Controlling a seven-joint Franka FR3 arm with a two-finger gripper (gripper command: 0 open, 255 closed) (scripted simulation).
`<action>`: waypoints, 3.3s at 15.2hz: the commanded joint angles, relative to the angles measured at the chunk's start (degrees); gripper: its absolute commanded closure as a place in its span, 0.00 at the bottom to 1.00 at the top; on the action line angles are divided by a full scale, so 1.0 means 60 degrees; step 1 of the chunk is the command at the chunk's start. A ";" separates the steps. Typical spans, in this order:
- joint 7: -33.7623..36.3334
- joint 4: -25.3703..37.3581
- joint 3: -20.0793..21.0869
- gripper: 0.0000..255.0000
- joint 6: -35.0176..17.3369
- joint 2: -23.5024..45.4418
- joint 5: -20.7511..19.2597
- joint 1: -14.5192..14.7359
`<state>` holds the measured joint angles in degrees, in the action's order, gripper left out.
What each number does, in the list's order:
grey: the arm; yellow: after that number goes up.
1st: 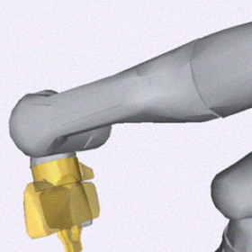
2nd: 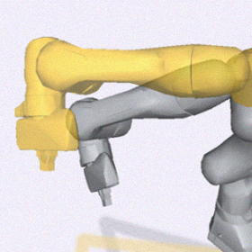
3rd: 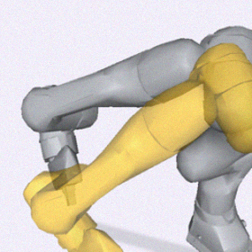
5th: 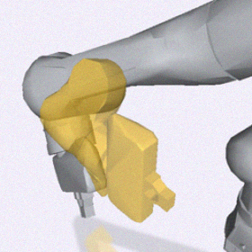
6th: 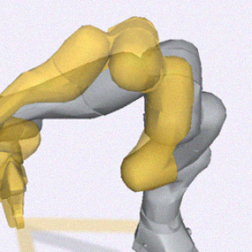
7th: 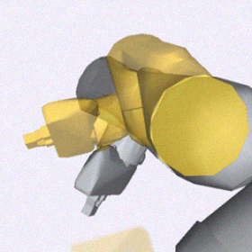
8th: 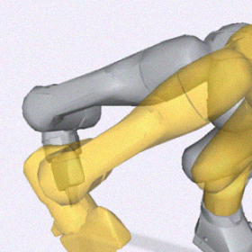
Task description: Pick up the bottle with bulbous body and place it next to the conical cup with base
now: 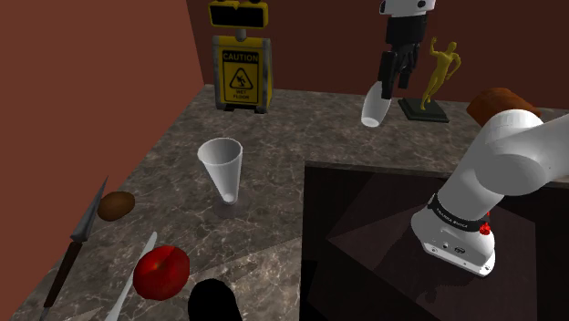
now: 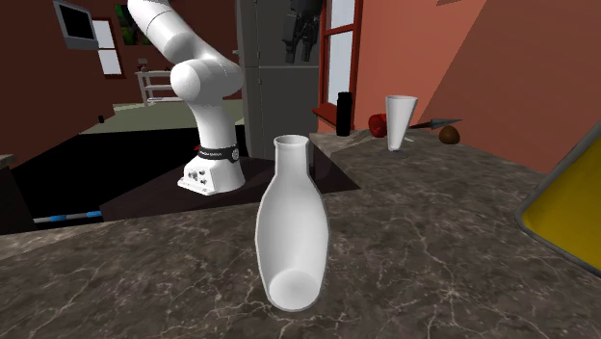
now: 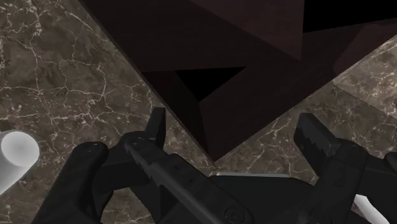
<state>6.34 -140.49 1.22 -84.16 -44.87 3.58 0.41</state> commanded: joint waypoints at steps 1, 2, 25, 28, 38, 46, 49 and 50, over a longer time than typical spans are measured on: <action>0.0000 0.0000 0.0000 0.00 0.0000 0.0000 0.0000 0.0000; -0.0195 0.0002 -0.0180 0.00 -0.0133 0.0120 -0.0181 -0.0096; -0.4435 0.2952 -0.3978 0.00 -0.3195 0.5304 -0.2000 -0.1594; -0.5057 0.3740 -0.4386 0.00 -0.3436 0.6251 -0.1752 -0.1738; -0.6446 0.5413 -0.5007 0.00 -0.4029 0.8479 -0.0805 -0.2296; -0.6483 0.4939 -0.5013 0.00 -0.4601 0.8590 -0.0755 -0.2321; -0.6483 0.4939 -0.5013 0.00 -0.4601 0.8590 -0.0755 -0.2321; -0.6483 0.4940 -0.5013 0.00 -0.4600 0.8590 -0.0755 -0.2321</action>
<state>-32.55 -110.85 -28.86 -111.76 6.67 -0.94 -13.52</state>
